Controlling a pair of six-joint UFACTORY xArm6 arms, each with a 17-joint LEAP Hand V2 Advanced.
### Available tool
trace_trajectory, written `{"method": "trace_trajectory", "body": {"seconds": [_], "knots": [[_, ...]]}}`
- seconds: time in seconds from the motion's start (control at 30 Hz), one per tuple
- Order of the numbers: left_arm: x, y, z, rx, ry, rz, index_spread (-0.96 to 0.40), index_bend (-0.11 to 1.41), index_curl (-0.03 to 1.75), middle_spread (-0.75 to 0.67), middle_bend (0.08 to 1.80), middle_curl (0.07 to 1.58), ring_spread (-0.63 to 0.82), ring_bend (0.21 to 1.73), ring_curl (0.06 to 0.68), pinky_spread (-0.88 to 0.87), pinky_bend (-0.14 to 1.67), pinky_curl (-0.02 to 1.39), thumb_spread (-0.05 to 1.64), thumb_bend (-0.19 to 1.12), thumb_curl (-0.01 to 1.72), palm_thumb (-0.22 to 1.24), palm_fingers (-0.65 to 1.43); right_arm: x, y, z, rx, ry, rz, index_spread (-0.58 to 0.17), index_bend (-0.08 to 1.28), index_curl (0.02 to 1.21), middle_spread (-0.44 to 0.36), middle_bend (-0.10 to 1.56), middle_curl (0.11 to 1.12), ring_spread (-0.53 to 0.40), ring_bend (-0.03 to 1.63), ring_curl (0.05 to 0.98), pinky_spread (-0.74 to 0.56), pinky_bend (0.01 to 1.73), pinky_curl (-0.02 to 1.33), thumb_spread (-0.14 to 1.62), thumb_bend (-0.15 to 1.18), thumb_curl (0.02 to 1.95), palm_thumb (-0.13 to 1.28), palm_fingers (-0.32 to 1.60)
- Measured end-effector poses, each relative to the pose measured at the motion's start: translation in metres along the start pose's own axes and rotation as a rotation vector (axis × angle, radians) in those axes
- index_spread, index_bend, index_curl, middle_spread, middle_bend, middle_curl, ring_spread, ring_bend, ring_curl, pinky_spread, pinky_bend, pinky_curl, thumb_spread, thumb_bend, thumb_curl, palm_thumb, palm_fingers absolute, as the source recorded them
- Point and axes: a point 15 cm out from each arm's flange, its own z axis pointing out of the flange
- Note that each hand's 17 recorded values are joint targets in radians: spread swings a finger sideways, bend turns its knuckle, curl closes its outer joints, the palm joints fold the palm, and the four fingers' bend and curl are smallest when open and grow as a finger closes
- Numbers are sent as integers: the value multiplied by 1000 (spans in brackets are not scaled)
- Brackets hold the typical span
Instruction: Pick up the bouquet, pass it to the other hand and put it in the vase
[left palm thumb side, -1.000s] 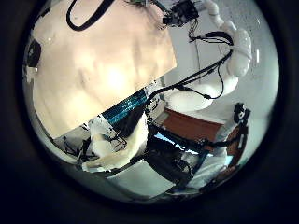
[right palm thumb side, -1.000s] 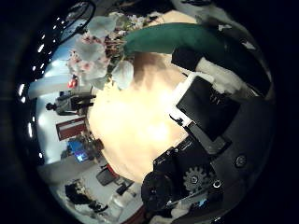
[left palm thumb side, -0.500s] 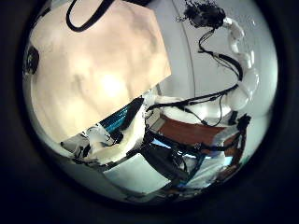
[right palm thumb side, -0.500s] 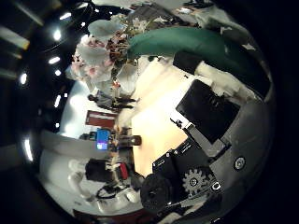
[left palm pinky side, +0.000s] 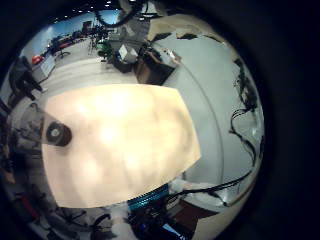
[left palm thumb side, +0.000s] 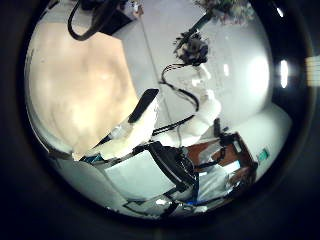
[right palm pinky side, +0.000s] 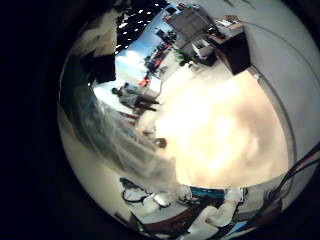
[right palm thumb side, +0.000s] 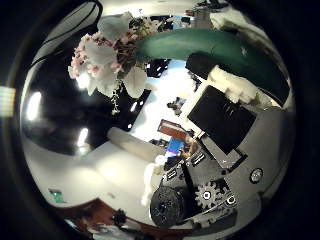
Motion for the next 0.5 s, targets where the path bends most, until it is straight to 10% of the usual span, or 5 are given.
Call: {"method": "trace_trajectory", "body": {"seconds": [0.5], "knots": [[12, -21, 10, -3, 453, -116, 24, 162, 461, 29, 335, 465, 357, 476, 168, 437, 379, 67, 1022, -28, 320, 232, 421, 18, 125, 100, -212, -284, -18, -211, 1214, 830, -120, 1384, 734, -182, 1492, 652, -202, 1287, 796, 745, 72, 1204, 1196, 1152]]}}
